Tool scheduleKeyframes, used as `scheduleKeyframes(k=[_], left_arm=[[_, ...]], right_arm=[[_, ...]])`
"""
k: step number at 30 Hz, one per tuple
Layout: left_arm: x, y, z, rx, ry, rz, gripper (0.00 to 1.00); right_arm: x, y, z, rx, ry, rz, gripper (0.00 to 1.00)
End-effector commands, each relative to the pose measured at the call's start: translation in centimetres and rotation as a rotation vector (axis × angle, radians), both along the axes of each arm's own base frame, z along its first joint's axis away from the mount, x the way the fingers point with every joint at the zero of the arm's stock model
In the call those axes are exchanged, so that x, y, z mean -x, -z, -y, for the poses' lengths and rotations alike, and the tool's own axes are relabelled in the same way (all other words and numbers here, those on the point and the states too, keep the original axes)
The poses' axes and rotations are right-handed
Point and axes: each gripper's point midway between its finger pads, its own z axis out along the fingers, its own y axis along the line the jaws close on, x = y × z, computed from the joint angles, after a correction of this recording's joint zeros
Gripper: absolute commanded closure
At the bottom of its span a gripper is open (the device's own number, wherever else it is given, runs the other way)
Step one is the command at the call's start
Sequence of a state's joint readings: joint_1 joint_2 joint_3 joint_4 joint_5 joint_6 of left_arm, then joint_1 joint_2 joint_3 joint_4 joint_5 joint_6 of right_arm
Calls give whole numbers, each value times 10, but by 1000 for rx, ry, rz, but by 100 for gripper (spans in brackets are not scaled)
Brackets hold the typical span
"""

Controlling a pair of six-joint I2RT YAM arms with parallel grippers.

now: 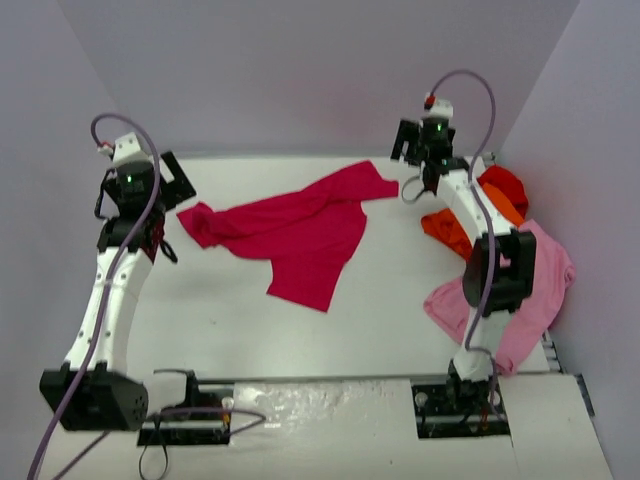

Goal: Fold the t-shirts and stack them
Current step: Flatten out the tshirt

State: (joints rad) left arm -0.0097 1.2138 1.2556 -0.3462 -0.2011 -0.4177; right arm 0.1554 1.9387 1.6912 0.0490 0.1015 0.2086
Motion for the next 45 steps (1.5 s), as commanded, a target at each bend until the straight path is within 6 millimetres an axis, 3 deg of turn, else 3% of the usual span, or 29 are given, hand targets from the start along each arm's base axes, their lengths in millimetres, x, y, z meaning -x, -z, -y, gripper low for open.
scheduleKeyframes(k=[1, 3, 5, 8, 10, 14, 18, 20, 23, 29, 33, 36, 39, 42, 45], left_arm=[[15, -68, 11, -11, 66, 185, 3], [19, -57, 17, -26, 86, 114, 3], [22, -40, 18, -43, 74, 28, 3], [23, -24, 18, -56, 34, -51, 3], [28, -10, 15, -74, 2, -130, 3], [30, -3, 15, -100, -23, -215, 3], [30, 3, 21, -135, 1, -268, 3], [27, 3, 23, -137, 14, -282, 3], [25, 2, 28, -139, 37, -298, 3], [28, -9, 31, -160, 64, -290, 3], [35, -13, 29, -178, 69, -294, 3], [38, -15, 28, -182, 71, -287, 3], [40, -19, 28, -183, 75, -270, 3], [40, -20, 29, -181, 83, -265, 3], [38, -15, 32, -176, 100, -274, 3]], right_arm=[[47, -73, -32, -115, -95, 155, 23], [96, -44, -95, -159, -273, 74, 23], [140, -9, -132, -159, -352, -14, 23], [196, 26, -186, -242, -466, -136, 25], [230, 61, -202, -269, -501, -256, 26], [274, 96, -210, -223, -508, -381, 27], [287, 124, -182, -121, -421, -425, 27], [288, 130, -181, -107, -418, -434, 28], [300, 153, -202, -94, -468, -495, 28], [310, 172, -248, -53, -537, -507, 28], [322, 181, -266, -47, -579, -540, 28], [328, 182, -264, -2, -562, -543, 31], [334, 186, -249, 58, -517, -552, 34], [339, 191, -235, 99, -484, -567, 52], [343, 191, -226, 133, -457, -567, 94]])
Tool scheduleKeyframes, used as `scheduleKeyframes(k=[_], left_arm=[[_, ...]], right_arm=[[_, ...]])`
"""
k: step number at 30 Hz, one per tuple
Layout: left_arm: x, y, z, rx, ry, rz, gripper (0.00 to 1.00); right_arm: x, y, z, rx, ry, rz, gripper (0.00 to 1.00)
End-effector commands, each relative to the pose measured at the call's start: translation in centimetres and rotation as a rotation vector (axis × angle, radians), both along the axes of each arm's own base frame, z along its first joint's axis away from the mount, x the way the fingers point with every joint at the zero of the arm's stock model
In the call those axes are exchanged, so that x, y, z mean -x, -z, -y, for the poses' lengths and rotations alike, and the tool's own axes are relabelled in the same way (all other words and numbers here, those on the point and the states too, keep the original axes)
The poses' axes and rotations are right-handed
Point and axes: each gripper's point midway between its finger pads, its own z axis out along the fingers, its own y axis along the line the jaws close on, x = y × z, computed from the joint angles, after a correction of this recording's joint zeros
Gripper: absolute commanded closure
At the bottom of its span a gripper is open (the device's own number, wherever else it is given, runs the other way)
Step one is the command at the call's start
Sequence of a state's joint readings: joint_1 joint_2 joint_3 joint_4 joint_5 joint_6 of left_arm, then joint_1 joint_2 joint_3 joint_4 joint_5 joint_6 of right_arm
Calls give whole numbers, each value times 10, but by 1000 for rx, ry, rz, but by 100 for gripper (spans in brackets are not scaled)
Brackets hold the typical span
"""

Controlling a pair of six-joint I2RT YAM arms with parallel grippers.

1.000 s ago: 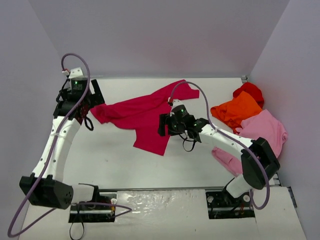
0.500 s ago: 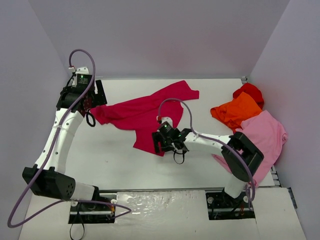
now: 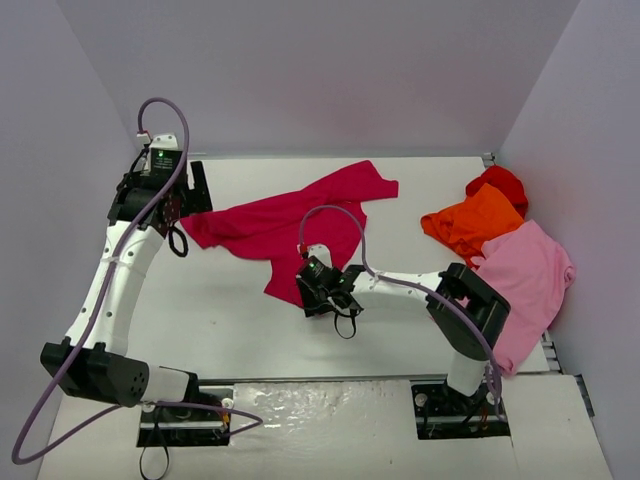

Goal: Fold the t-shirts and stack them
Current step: Flatten out the tshirt

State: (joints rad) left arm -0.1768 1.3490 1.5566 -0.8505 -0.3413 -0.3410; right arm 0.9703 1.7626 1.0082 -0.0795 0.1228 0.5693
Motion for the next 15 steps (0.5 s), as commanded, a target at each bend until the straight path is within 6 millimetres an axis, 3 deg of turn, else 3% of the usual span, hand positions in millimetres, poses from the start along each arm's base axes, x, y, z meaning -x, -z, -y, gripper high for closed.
scheduleKeyframes(k=[1, 4, 5, 9, 13, 15], left_arm=[[0, -23, 2, 2, 23, 71, 3], [-1, -17, 4, 4, 28, 51, 3], [-2, -15, 5, 6, 32, 42, 3], [-6, -3, 12, 29, 52, -12, 3], [-8, 14, 21, 63, 72, -76, 3], [-6, 25, 24, 72, 76, -119, 3]], right_arm=[[-3, -16, 18, 64, 59, 70, 98], [-3, -36, 26, 84, 70, 116, 100], [-6, -54, 30, 80, 79, 156, 100], [-32, -163, 48, 17, 138, 377, 100], [-54, -304, 59, -133, 211, 614, 100], [-57, -351, 74, -153, 247, 707, 100]])
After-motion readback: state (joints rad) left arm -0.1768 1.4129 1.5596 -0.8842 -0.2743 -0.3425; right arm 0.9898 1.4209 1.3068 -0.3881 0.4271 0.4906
